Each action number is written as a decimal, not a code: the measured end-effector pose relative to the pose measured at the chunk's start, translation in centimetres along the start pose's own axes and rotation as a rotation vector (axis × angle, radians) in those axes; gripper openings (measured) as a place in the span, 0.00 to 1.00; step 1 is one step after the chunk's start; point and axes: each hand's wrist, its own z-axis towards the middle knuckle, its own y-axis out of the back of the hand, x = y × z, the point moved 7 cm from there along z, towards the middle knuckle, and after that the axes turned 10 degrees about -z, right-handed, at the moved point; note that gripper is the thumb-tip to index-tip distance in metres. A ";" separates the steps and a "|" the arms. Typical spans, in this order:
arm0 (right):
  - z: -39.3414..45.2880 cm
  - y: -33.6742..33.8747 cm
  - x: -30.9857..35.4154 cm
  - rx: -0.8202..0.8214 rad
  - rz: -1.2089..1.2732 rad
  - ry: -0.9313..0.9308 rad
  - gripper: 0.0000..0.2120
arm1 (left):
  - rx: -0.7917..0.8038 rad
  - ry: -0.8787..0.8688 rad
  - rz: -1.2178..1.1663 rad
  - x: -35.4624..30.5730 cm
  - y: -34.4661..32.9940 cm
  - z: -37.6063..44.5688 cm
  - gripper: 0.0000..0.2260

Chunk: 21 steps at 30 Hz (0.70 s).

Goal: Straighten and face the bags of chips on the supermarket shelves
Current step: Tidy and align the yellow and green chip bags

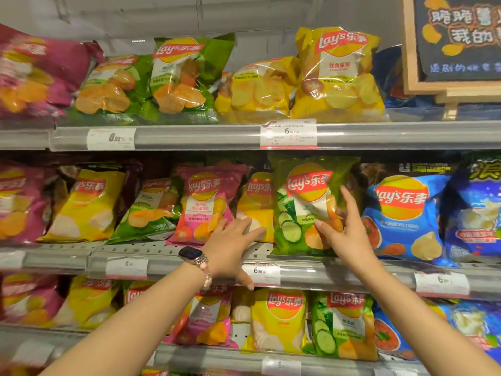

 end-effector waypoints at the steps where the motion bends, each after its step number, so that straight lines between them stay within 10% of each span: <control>1: -0.1 -0.1 0.5 0.001 0.021 0.002 0.40 | -0.039 -0.023 -0.004 -0.1 0.2 -0.5 0.54; 11: -1.0 -3.0 5.7 -0.001 0.058 0.027 0.40 | -0.771 0.158 -0.291 6.7 4.6 -7.2 0.36; 16: -1.6 -4.5 6.4 -0.018 0.046 -0.007 0.41 | -0.531 0.432 -0.577 10.8 2.7 -4.8 0.57; 21: -1.9 -5.1 6.6 -0.049 0.016 -0.029 0.41 | -0.474 0.445 -0.538 11.3 1.8 -2.9 0.58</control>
